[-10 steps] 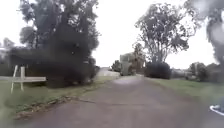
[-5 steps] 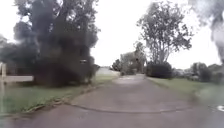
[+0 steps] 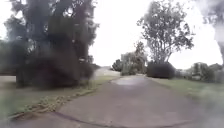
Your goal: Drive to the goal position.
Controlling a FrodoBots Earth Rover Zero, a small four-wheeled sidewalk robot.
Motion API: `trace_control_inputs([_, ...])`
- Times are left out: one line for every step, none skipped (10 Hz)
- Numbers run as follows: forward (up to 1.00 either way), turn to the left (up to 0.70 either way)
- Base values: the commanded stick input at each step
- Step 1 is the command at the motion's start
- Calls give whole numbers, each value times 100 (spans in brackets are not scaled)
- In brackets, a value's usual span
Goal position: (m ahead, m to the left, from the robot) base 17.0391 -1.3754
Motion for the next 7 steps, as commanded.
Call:
trace_control_inputs([85,-14])
trace_control_inputs([85,0])
trace_control_inputs([85,0])
trace_control_inputs([85,0])
trace_control_inputs([85,0])
trace_control_inputs([85,0])
trace_control_inputs([85,0])
